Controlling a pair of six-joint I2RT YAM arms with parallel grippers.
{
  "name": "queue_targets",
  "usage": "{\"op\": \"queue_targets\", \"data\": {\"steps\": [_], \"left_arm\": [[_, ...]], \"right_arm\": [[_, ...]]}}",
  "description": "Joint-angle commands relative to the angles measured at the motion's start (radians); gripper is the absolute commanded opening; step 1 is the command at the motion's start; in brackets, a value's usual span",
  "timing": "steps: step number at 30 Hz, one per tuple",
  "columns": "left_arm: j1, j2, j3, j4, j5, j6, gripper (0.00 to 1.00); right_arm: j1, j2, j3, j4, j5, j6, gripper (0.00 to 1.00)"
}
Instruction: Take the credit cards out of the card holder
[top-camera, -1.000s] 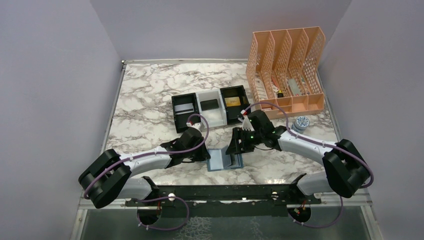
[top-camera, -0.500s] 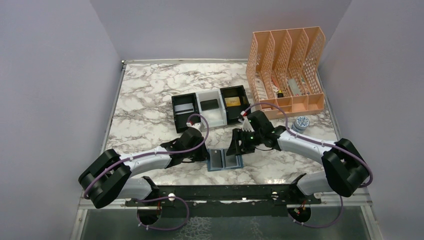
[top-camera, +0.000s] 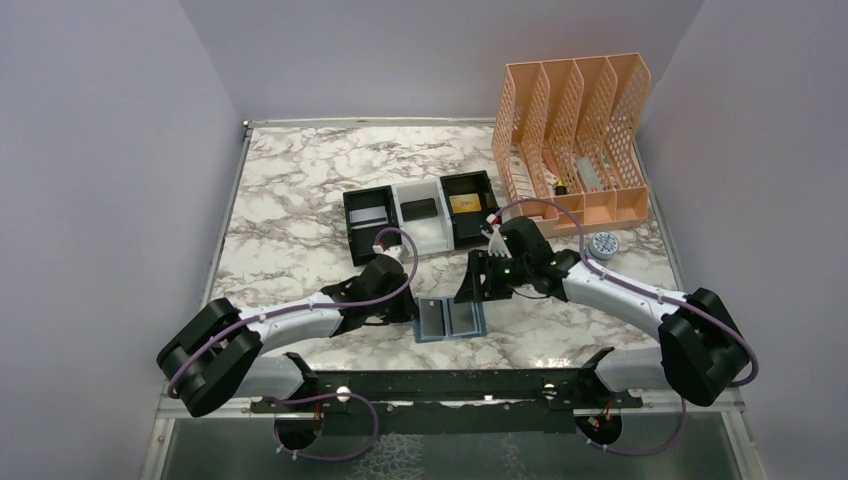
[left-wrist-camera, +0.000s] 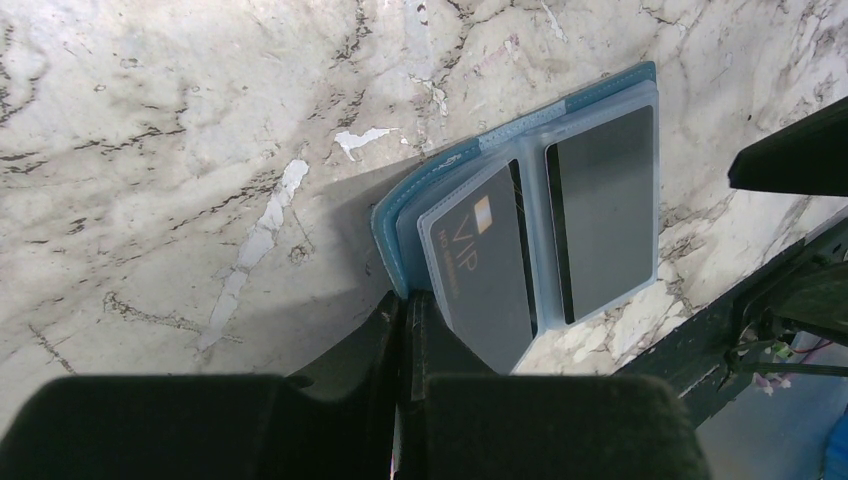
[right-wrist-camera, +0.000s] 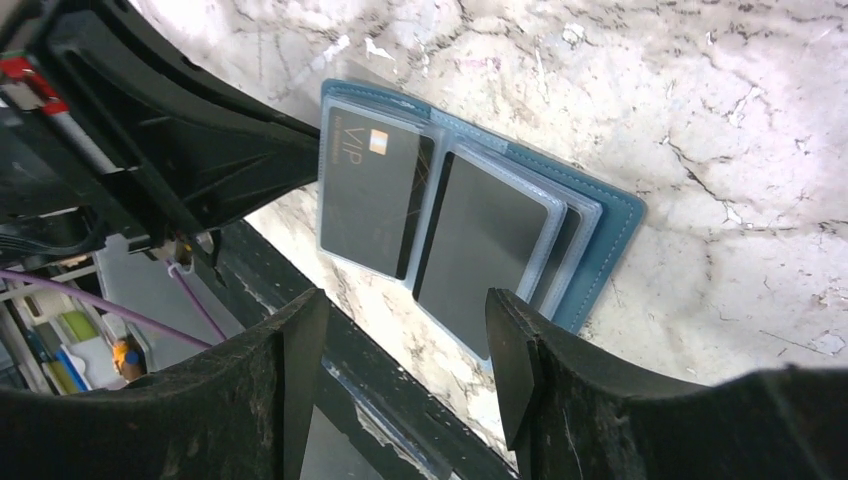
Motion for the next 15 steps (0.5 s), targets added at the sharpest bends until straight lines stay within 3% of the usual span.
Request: {"op": "queue_targets", "data": {"steps": [1, 6, 15], "left_arm": [[-0.007, -0.023, 0.018, -0.031, -0.032, 0.008, 0.03], [-0.006, -0.060, 0.031, -0.086, -0.069, 0.008, 0.19], [-0.006, -0.202, 0.022, -0.203, -0.174, -0.006, 0.49]], "right_arm": [[0.006, -0.040, 0.026, 0.036, -0.028, 0.004, 0.58], [0.014, 0.012, 0.018, 0.123, -0.125, 0.021, 0.54], [0.052, 0.090, 0.032, 0.128, -0.088, 0.023, 0.43]]}}
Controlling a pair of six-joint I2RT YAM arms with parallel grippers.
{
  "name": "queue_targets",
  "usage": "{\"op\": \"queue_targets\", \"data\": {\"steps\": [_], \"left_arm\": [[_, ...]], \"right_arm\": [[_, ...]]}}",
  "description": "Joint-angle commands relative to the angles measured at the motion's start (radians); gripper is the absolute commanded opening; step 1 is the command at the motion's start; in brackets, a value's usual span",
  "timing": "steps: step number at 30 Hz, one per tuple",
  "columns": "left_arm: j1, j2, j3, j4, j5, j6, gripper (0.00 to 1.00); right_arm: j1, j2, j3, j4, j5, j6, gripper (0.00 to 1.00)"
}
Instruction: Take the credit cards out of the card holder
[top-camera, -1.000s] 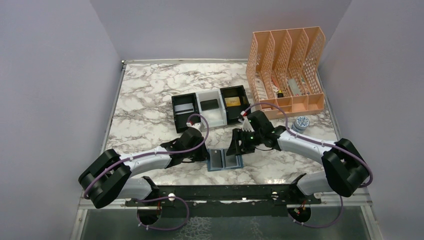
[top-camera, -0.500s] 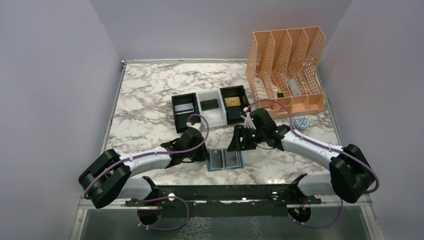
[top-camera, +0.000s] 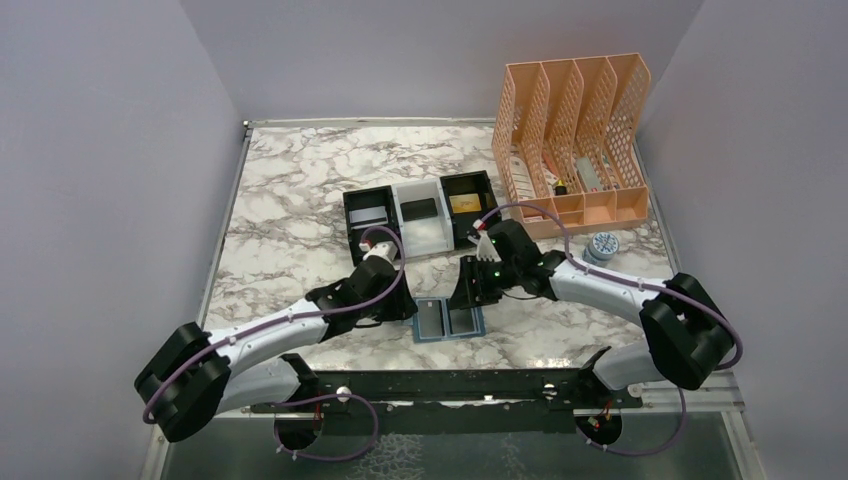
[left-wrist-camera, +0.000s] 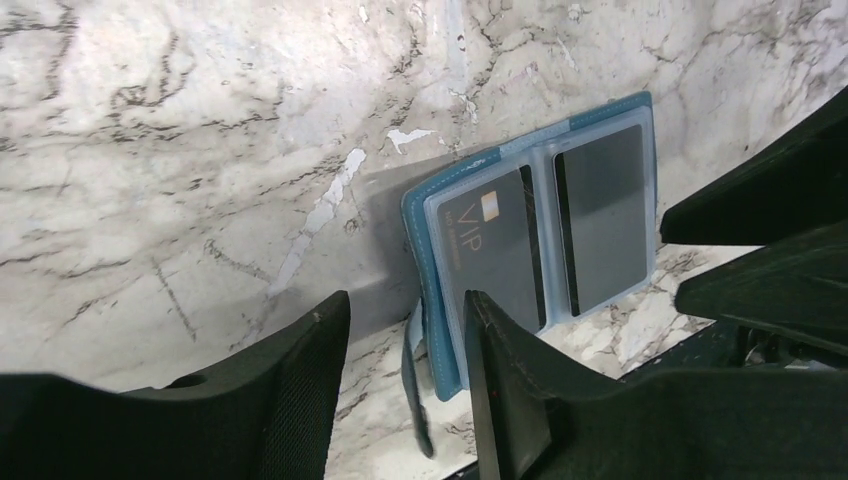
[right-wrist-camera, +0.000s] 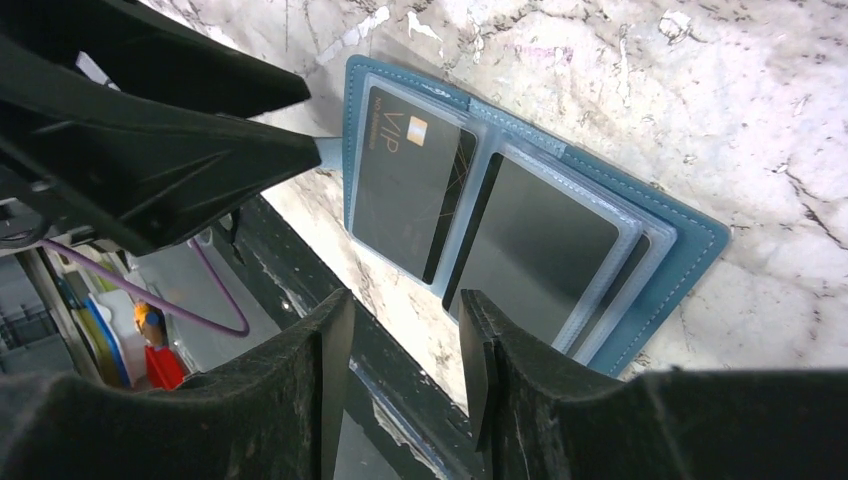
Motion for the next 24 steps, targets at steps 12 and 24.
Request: {"op": "queue_targets", "data": {"steps": [12, 24], "left_arm": [[-0.006, -0.211, -0.023, -0.123, -0.107, -0.034, 0.64], [-0.005, -0.426, -0.023, -0.273, -0.078, -0.041, 0.92]], "right_arm": [[0.031, -0.014, 0.018, 0.024, 0.069, -0.002, 0.43], [0.031, -0.124, -0.090, 0.154, 0.105, 0.047, 0.44]]}}
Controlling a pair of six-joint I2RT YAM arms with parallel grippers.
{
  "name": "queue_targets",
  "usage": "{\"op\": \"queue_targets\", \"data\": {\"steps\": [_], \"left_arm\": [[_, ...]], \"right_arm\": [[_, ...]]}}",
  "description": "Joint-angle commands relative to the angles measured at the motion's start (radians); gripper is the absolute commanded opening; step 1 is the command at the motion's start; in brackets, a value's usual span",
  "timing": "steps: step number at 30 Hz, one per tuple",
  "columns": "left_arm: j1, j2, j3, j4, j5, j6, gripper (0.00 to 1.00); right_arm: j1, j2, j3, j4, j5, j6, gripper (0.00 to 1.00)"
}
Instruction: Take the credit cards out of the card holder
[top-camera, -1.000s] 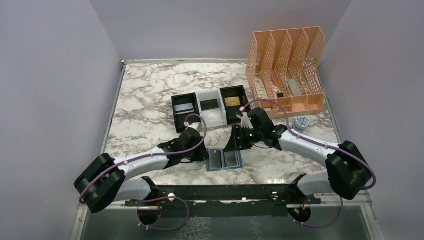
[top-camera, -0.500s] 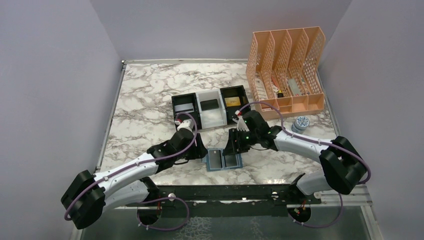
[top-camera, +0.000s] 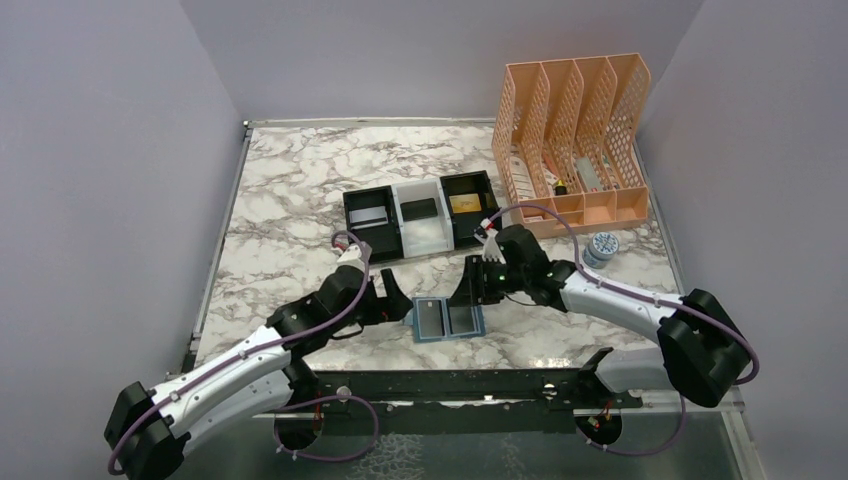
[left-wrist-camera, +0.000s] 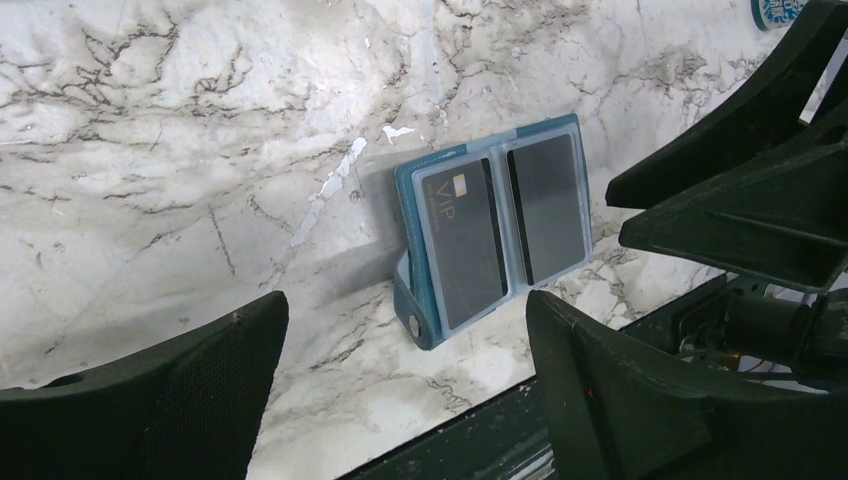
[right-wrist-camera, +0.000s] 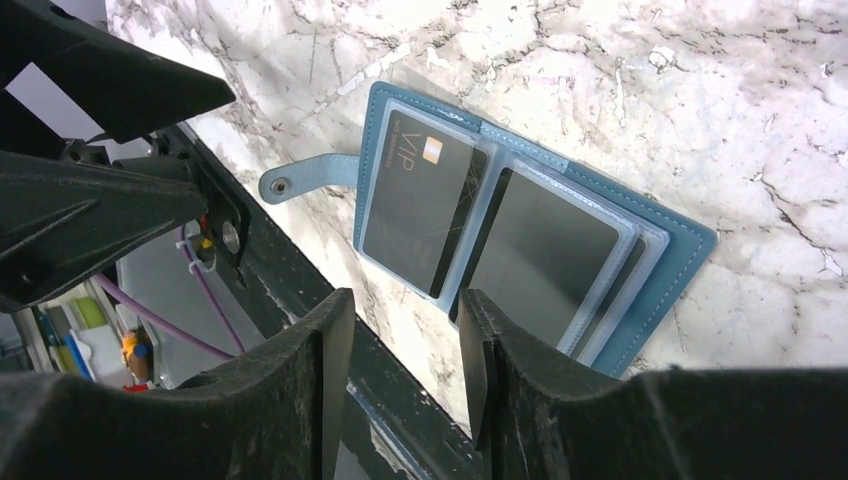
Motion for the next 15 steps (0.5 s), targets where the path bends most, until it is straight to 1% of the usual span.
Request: {"op": "queue_targets", "data": {"steps": [1, 8, 11, 15], "left_arm": [[-0.005, -0.061, 0.016, -0.097, 0.009, 0.001, 0.92], [-0.004, -0.139, 0.001, -0.131, 0.060, -0.020, 0.92], [-0.004, -0.180, -0.010, -0.146, 0.077, -0.045, 0.92], [-0.004, -0.213, -0.045, -0.141, 0.053, -0.038, 0.92]], "right_arm": [[0.007, -0.033, -0.024, 0.069, 0.023, 0.022, 0.44], [0.006, -0.027, -0.046, 0.100, -0.103, 0.067, 0.44], [0.007, -0.033, -0.061, 0.106, -0.113, 0.073, 0.44], [0.007, -0.037, -0.073, 0.093, -0.104, 0.069, 0.44]]}}
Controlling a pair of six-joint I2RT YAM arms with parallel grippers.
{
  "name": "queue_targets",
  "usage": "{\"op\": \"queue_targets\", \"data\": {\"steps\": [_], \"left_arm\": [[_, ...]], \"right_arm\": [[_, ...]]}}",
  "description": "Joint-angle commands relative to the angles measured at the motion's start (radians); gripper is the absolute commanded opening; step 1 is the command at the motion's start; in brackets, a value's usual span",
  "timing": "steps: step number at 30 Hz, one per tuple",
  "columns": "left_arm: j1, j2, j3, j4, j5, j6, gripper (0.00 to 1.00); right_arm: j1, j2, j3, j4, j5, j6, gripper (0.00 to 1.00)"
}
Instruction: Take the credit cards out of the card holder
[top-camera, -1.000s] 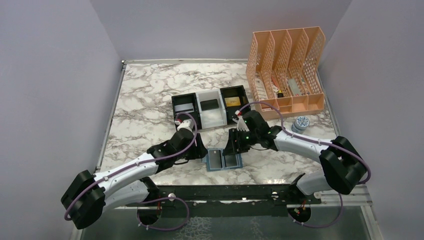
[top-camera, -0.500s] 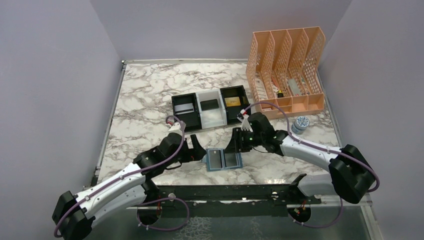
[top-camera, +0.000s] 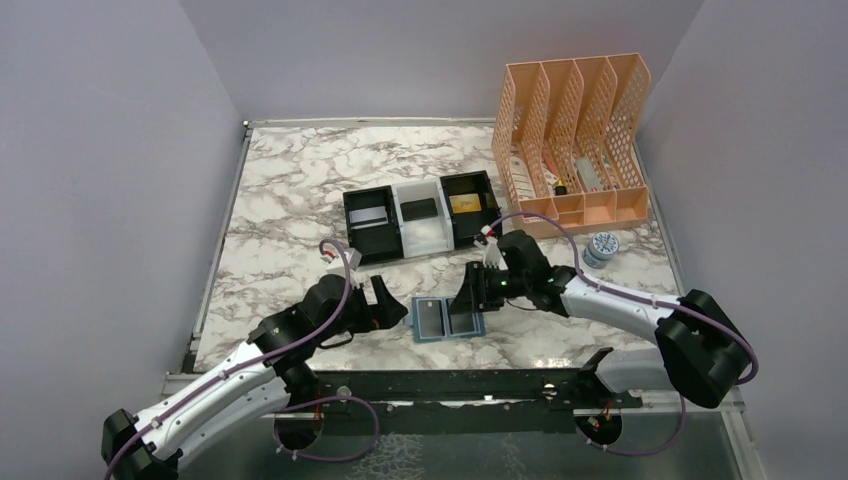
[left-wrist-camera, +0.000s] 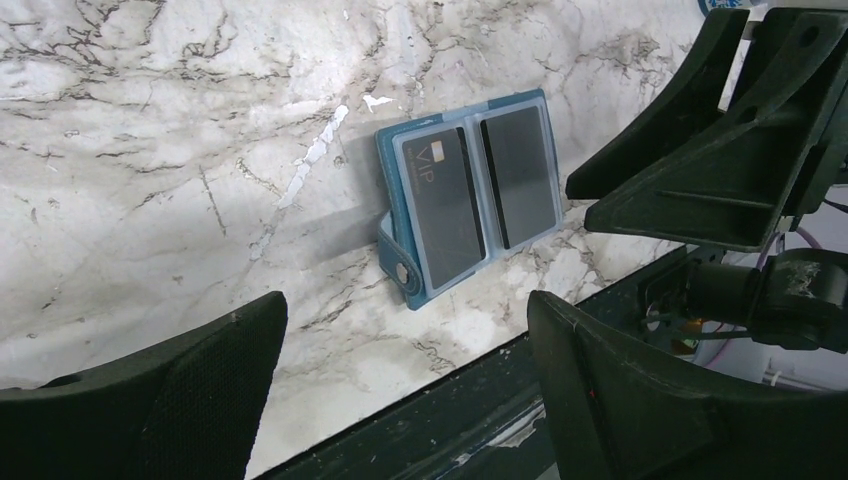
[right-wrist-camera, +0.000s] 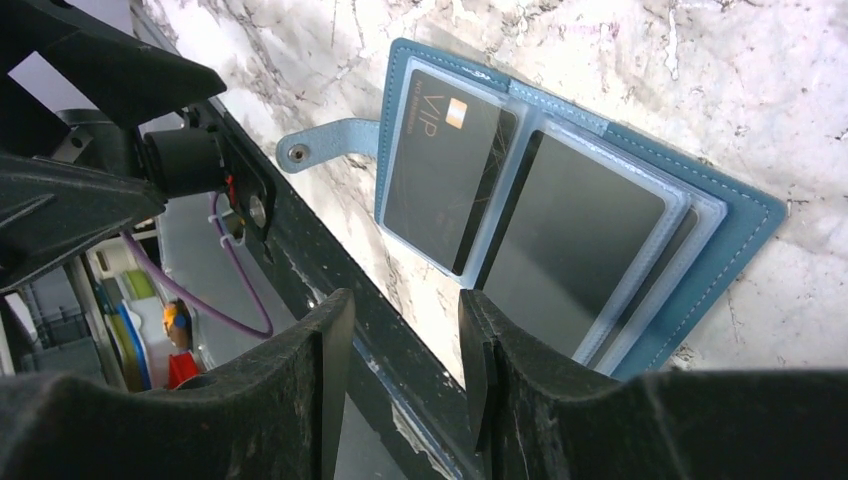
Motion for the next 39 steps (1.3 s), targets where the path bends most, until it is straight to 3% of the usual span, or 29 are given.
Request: {"op": "queue_targets", "data": {"steps": [1, 18, 31, 39], "left_arm": [[-0.005, -0.031, -0.033, -0.020, 0.019, -0.012, 0.92], [-0.005, 0.025, 0.002, 0.001, 0.002, 0.008, 0.84], [-0.004, 0.121, -0.100, 0.311, 0.126, -0.039, 0.79], [-0.004, 0.234, -0.049, 0.327, 0.028, -0.013, 0.78]], "right_arm": [[0.007, -0.024, -0.013, 0.018, -0.024, 0.013, 0.44], [0.007, 0.004, 0.023, -0.009, -0.061, -0.013, 0.41], [0.010, 0.111, 0.033, 0.096, -0.103, 0.003, 0.34], [0.017, 0.268, 0.127, 0.087, -0.041, -0.037, 0.30]]}}
